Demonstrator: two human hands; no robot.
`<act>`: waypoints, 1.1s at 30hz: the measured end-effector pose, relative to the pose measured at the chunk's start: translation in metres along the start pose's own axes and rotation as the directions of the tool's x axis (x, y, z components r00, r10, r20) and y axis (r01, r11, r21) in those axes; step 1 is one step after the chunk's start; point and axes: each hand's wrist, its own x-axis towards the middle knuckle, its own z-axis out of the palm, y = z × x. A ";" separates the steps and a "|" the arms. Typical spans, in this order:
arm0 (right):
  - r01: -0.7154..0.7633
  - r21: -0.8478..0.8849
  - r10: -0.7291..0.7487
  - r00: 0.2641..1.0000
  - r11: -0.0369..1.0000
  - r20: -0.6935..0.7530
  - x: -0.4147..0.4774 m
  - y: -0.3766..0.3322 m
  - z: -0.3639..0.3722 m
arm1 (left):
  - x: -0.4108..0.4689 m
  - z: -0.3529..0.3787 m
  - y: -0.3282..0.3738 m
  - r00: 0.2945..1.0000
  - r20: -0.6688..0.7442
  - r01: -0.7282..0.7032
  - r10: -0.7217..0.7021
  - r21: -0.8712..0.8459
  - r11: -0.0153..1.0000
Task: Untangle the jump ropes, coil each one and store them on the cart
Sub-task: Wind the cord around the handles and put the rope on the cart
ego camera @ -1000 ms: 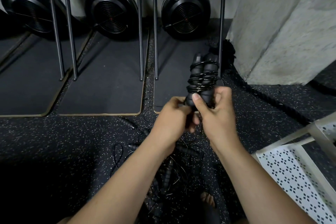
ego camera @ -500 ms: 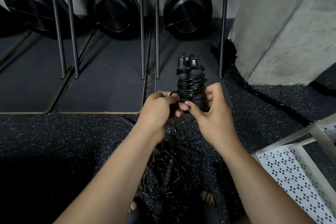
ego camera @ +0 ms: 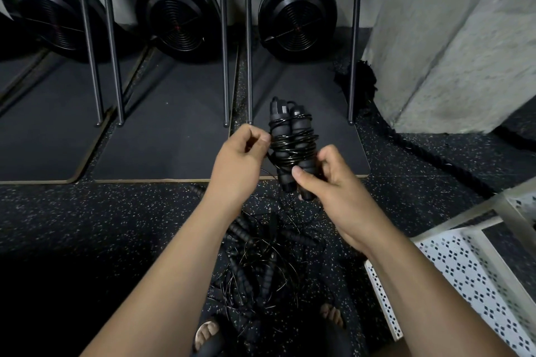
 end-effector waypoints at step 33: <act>-0.220 0.353 0.084 0.929 0.910 0.362 -0.015 -0.017 0.006 | -0.002 -0.005 0.022 0.951 0.009 0.285 -0.309 -0.414 0.864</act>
